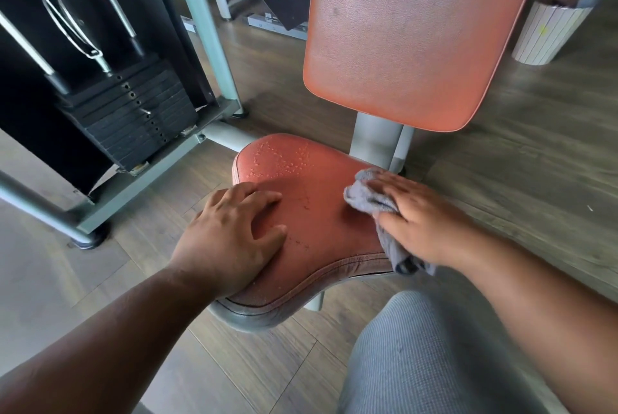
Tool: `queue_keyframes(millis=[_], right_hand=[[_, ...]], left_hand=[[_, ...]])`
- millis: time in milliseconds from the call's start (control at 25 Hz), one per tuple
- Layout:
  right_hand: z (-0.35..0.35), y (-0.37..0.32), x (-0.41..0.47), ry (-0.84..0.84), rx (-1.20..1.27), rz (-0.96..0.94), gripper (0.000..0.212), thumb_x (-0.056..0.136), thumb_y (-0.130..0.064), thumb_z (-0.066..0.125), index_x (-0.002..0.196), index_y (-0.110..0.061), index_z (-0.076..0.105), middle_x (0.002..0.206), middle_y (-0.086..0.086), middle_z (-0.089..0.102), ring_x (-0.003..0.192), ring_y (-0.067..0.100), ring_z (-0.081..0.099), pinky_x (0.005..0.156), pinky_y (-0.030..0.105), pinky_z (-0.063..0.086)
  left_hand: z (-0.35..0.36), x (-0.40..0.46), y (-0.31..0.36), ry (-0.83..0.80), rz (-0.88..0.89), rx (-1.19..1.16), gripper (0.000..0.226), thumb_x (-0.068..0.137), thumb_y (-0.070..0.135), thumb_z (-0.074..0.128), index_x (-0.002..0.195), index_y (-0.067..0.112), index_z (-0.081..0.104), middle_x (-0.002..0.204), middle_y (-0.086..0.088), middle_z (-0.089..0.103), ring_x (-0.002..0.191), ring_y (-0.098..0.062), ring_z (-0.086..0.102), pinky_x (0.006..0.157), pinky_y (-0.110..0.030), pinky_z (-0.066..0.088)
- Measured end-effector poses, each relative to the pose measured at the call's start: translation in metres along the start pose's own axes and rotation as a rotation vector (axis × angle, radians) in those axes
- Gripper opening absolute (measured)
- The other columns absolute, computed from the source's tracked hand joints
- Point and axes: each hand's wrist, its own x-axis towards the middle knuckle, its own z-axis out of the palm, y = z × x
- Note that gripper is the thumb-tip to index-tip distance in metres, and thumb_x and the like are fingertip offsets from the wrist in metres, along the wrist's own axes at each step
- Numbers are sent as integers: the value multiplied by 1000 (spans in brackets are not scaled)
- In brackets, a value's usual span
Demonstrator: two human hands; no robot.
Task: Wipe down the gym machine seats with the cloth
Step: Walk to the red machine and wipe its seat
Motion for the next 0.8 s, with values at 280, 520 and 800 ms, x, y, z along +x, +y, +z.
queue_keyframes(millis=[280, 520, 800], right_hand=[[13, -44, 22, -76, -78, -71, 64, 98, -49, 25, 158, -27, 18, 164, -14, 6, 152, 6, 3, 124, 35, 7], [-6, -2, 36, -43, 53, 95, 53, 101, -40, 35, 152, -31, 33, 160, -15, 24, 147, 5, 22, 120, 28, 17], [25, -62, 119, -143, -25, -75, 59, 102, -38, 35, 158, -23, 20, 166, -5, 10, 152, 10, 7, 123, 33, 8]], left_hand=[[-1, 1, 1, -6, -2, -7, 68, 74, 75, 34, 137, 50, 45, 147, 21, 36, 136, -6, 27, 108, -38, 34], [0, -1, 1, 0, 0, 17, 71, 74, 76, 26, 138, 51, 41, 149, 22, 32, 136, -4, 25, 110, -39, 32], [-1, 1, -3, 33, 17, -51, 64, 75, 68, 33, 134, 49, 48, 146, 24, 37, 135, -5, 28, 110, -37, 34]])
